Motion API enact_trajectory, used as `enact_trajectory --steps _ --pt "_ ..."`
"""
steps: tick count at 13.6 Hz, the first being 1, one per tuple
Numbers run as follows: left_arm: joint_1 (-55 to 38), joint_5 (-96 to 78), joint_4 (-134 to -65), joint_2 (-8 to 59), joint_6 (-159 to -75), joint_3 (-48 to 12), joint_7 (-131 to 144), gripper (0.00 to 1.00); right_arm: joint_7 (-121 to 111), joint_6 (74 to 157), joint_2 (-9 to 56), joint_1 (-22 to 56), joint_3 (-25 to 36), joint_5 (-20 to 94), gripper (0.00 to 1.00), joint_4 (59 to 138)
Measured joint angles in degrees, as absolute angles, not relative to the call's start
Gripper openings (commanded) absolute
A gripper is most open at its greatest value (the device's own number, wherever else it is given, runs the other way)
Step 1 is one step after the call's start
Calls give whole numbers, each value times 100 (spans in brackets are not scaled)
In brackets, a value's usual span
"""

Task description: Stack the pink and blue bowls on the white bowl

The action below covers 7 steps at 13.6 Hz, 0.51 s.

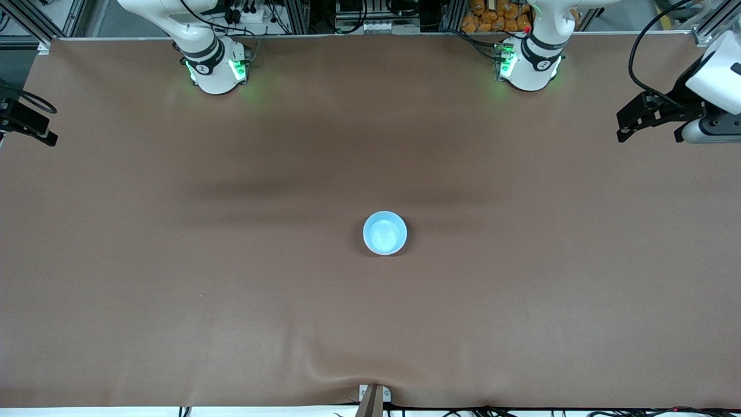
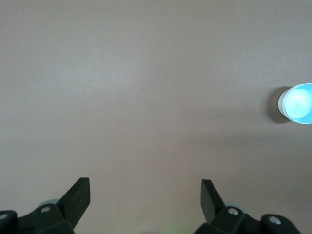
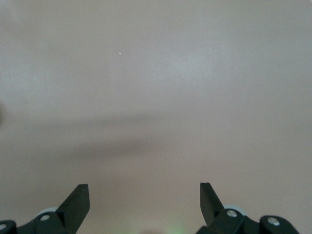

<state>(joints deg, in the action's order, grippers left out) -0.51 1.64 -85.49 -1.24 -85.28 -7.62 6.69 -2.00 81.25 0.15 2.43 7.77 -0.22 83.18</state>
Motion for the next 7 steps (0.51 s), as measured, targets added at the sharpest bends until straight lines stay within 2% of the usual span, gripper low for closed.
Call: enact_trajectory --steps 7 --pt "-51 164 -8549 -120 -8510 -762 669 100 -201 7856 0 245 771 -26 100 8315"
